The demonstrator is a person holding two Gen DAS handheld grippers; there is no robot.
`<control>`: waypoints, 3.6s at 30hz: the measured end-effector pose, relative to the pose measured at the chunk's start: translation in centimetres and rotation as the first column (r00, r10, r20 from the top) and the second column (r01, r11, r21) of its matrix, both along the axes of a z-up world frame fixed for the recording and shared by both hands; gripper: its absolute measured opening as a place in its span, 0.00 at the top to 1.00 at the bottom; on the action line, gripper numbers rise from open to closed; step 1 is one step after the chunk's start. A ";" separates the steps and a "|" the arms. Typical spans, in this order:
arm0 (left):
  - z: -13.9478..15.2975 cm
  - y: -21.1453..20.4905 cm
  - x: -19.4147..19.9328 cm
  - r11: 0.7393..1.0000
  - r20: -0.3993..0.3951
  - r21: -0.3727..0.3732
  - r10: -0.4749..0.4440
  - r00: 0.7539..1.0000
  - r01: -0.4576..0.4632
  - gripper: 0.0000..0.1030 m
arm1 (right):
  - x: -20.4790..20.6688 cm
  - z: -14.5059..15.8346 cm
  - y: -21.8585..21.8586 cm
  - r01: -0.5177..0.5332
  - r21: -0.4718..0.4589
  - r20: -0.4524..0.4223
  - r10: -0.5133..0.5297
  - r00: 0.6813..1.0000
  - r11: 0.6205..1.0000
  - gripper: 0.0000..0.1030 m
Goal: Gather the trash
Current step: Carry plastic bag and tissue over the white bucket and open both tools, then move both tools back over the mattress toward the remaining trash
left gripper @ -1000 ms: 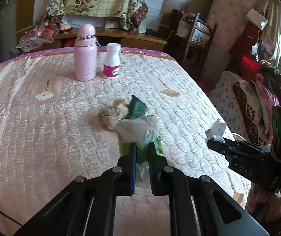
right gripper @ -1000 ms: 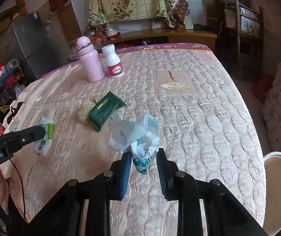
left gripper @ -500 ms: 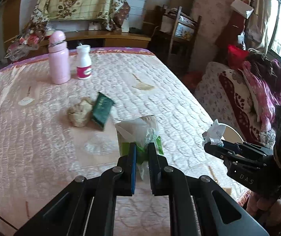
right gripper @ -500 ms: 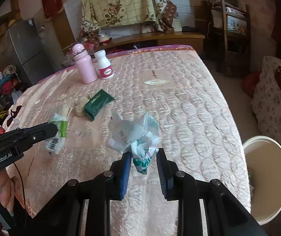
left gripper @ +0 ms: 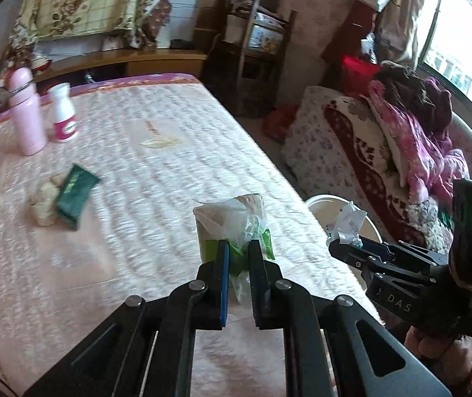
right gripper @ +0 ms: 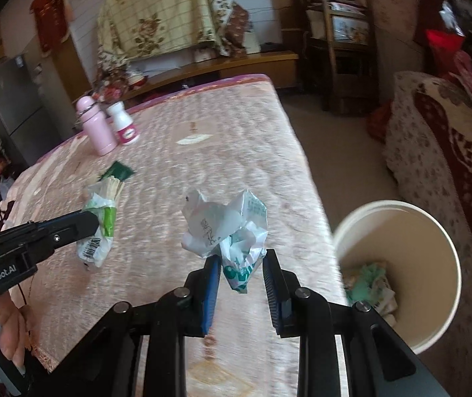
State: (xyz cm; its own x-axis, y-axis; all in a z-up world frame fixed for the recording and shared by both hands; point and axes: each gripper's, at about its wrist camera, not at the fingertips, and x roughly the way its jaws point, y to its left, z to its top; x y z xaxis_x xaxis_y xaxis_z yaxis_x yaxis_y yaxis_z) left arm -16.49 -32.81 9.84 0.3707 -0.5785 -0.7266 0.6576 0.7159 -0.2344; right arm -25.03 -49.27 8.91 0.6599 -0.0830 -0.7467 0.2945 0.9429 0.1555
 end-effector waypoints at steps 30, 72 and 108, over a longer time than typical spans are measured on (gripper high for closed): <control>-2.6 -13.8 -2.2 0.979 -0.084 0.005 -0.202 0.976 0.203 0.89 | -6.7 -2.2 -13.2 0.288 -0.018 -0.057 -0.289 0.956 0.957 0.71; -4.2 -19.9 -3.4 0.961 -0.126 0.018 -0.271 0.954 0.275 0.71 | -9.6 -4.9 -18.6 0.484 0.050 -0.046 -0.482 0.875 0.874 0.30; -0.6 1.1 3.1 0.996 0.094 0.055 0.068 0.993 -0.074 0.38 | -0.7 -0.1 -4.5 0.169 -0.067 0.009 -0.169 0.986 0.983 0.30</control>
